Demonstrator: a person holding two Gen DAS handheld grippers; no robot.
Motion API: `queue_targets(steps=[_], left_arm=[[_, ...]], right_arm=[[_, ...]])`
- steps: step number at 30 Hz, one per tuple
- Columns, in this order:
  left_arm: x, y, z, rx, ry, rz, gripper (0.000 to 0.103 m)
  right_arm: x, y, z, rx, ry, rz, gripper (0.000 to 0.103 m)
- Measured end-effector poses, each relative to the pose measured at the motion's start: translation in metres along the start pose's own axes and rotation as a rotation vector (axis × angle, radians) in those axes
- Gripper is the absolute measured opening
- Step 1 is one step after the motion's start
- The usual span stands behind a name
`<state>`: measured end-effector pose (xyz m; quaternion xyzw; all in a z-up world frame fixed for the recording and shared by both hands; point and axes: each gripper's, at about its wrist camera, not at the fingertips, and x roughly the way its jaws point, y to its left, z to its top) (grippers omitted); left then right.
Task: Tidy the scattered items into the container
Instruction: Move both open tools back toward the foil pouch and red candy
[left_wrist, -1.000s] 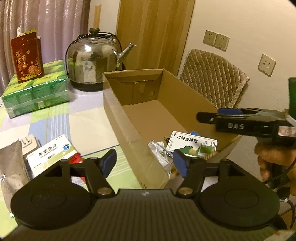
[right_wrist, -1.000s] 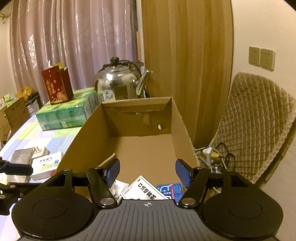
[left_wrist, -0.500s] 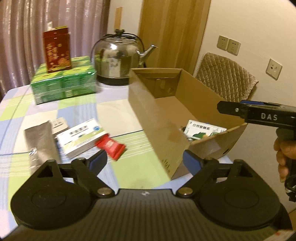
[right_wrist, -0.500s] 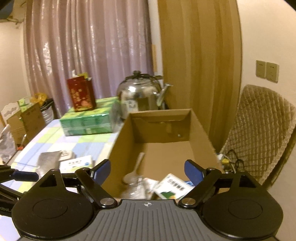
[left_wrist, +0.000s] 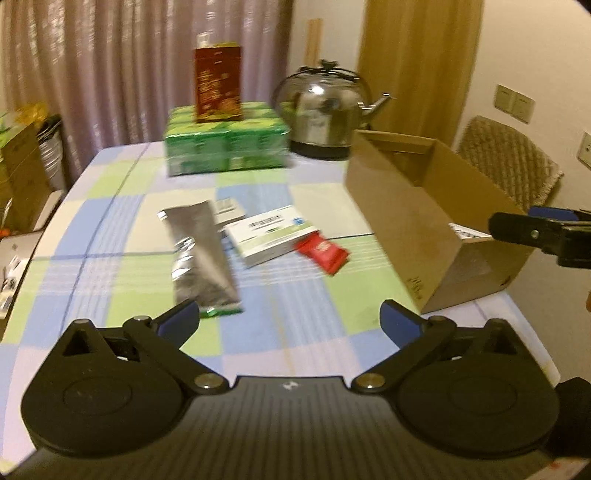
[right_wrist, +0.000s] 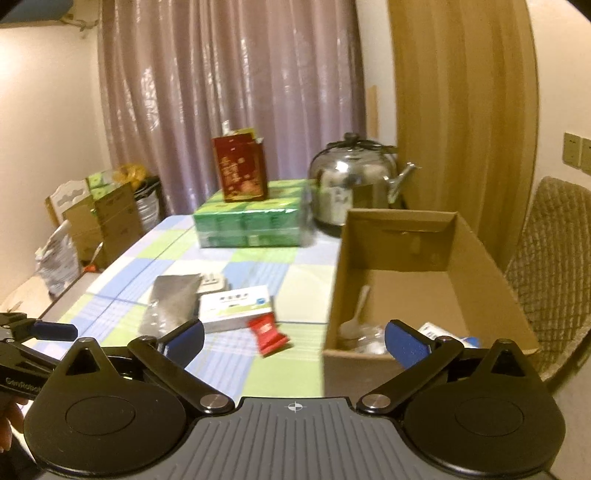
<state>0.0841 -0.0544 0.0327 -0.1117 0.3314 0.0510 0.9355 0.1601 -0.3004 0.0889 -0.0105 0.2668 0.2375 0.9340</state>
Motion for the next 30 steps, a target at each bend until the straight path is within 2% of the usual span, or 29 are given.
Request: queue_targets(steps=[14, 22, 30], left_arm=[[-0.026, 0.052, -0.024, -0.085, -0.013, 0.070, 0.102], [-0.024, 0.068, -0.026, -0.110, -0.025, 0.071, 0.102], [-0.008, 0.080, -0.020, -0.106, -0.002, 0.082, 0.102]], right_arm=[[0.018, 0.050, -0.009, -0.062, 0.056, 0.075, 0.101], [0.035, 0.058, -0.011, -0.083, 0.090, 0.084, 0.101], [0.059, 0.063, -0.012, -0.103, 0.124, 0.098, 0.101]])
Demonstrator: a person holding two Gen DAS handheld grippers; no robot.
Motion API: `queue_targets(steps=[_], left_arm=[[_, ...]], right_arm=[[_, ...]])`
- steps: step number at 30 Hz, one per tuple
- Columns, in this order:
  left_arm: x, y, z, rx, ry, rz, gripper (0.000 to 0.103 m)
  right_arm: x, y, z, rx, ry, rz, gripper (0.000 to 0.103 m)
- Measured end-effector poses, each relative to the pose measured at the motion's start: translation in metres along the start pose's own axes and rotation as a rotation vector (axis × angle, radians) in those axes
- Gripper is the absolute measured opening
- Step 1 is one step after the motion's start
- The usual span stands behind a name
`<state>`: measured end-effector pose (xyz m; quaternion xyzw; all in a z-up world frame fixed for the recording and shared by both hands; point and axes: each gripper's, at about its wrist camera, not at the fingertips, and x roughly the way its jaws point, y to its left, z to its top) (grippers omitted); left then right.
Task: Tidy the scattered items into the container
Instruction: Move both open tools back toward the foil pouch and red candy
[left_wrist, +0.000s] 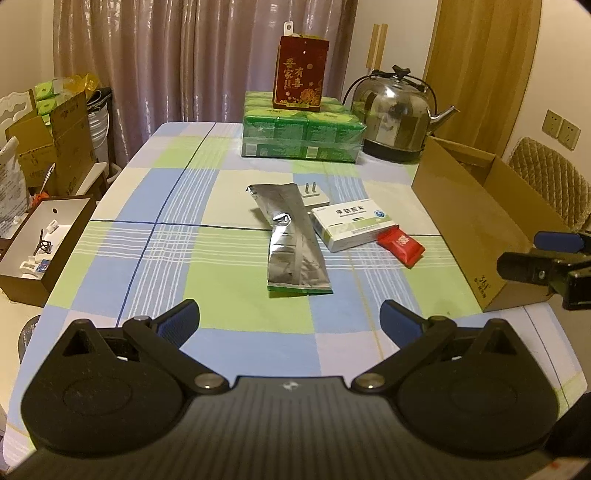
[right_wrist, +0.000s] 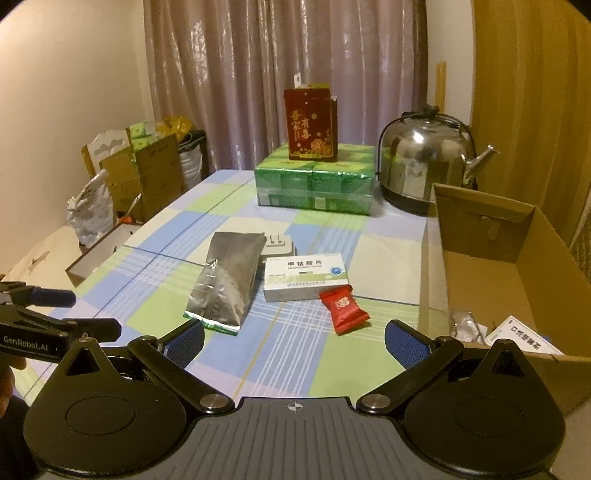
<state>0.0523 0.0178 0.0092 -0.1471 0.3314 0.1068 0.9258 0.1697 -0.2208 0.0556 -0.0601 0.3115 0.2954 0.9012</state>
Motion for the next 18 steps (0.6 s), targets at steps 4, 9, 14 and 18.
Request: queue_targets(steps=[4, 9, 14, 18], left_arm=[[0.012, 0.003, 0.004, 0.008, 0.010, 0.000, 0.102], [0.027, 0.006, 0.009, 0.014, 0.026, -0.004, 0.102], [0.045, 0.008, 0.014, 0.021, 0.044, -0.004, 0.102], [0.058, 0.009, 0.016, 0.024, 0.057, 0.001, 0.102]], right_arm=[[0.016, 0.000, 0.001, -0.012, 0.020, 0.006, 0.101], [0.038, -0.004, 0.003, -0.016, 0.046, 0.010, 0.101], [0.058, -0.009, 0.005, -0.026, 0.063, 0.012, 0.101], [0.071, -0.013, 0.007, -0.039, 0.078, 0.011, 0.101]])
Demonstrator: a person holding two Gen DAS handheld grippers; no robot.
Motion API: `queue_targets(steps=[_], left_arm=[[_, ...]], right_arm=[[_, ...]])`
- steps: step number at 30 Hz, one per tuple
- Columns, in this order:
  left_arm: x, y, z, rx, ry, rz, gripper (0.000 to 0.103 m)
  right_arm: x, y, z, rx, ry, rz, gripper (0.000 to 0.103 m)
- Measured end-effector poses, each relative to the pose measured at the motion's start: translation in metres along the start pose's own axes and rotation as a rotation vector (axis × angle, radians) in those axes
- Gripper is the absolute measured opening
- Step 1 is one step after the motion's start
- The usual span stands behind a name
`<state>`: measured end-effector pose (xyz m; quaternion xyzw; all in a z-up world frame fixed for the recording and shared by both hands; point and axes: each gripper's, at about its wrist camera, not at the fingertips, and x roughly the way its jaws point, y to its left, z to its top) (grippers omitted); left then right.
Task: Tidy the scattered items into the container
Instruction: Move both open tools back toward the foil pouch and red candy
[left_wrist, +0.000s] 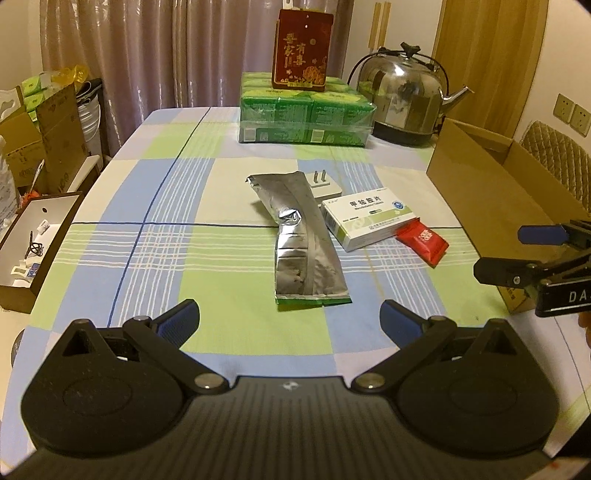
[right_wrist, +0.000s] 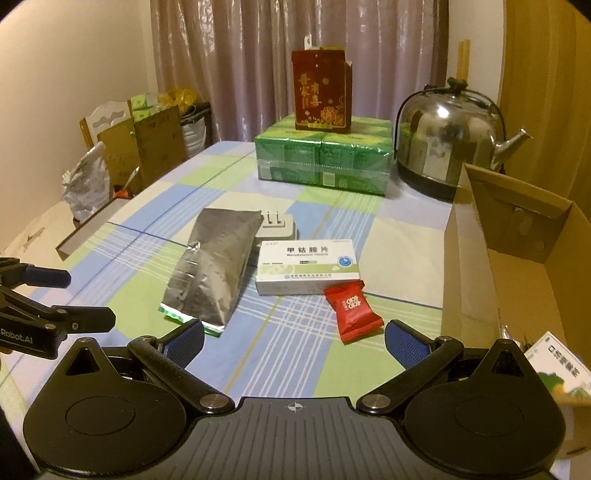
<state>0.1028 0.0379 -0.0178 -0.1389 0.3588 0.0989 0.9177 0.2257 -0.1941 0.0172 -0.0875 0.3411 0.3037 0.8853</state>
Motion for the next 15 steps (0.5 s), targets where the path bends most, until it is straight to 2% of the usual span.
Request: queue_targets(steps=[12, 15], left_arm=[[0.033, -0.003, 0.014, 0.054, 0.013, -0.003, 0.102], [0.042, -0.002, 0.020, 0.067, 0.010, -0.001, 0.102]], right_arm=[[0.049, -0.010, 0.009, -0.110, 0.048, -0.041, 0.101], [0.066, -0.014, 0.010, -0.132, 0.067, -0.048, 0.094]])
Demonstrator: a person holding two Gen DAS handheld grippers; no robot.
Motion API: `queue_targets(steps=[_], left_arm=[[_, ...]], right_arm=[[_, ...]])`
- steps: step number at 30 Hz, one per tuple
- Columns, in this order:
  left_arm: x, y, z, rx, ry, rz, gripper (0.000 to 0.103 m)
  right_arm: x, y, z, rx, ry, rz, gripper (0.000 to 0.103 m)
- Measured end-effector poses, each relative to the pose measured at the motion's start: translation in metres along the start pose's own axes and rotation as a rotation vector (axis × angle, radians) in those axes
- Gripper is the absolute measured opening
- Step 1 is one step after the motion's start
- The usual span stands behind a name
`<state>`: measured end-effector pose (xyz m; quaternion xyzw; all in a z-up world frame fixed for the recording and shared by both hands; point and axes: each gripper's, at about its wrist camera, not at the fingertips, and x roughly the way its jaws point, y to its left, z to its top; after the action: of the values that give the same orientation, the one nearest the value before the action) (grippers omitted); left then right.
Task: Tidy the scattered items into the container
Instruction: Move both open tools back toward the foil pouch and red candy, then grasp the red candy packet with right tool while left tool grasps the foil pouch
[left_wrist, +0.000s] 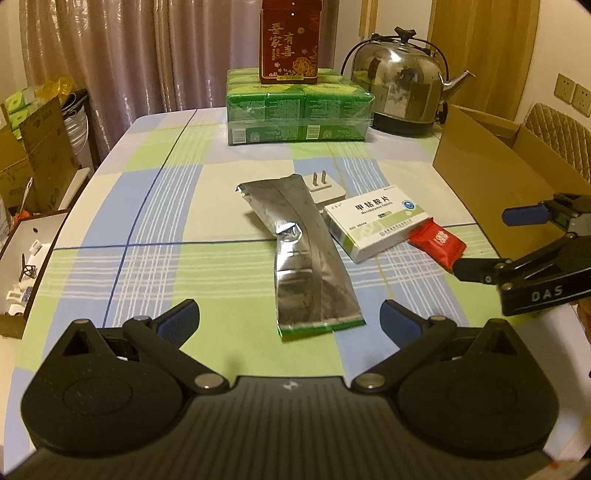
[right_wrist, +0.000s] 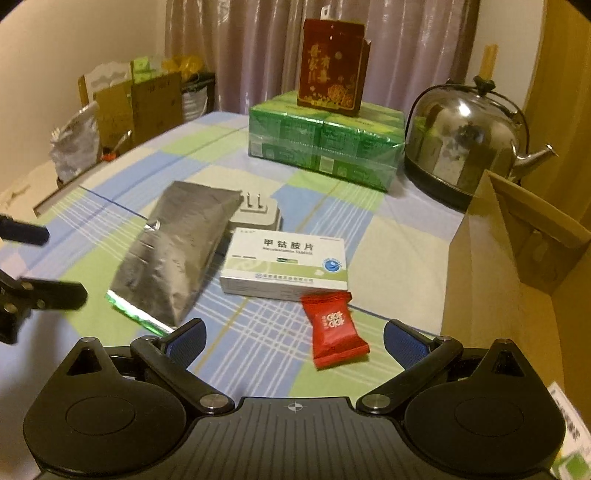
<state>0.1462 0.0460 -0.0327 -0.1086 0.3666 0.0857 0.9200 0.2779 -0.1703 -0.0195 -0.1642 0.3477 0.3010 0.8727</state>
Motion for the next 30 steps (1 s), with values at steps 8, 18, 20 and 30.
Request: queue_targets(steps=[8, 18, 20, 30], left_arm=[[0.028, 0.006, 0.011, -0.008, 0.003, -0.039, 0.102], [0.058, 0.002, 0.024, -0.021, -0.014, -0.040, 0.102], [0.063, 0.002, 0.027, -0.026, -0.014, -0.040, 0.102], [0.098, -0.008, 0.044, -0.037, 0.035, -0.027, 0.102]], right_arm=[[0.041, -0.011, -0.001, -0.025, 0.061, -0.031, 0.071], [0.071, -0.024, -0.002, -0.020, 0.097, -0.051, 0.054], [0.073, -0.025, -0.001, -0.016, 0.091, -0.047, 0.051], [0.075, -0.028, 0.003, 0.016, 0.097, -0.034, 0.035]])
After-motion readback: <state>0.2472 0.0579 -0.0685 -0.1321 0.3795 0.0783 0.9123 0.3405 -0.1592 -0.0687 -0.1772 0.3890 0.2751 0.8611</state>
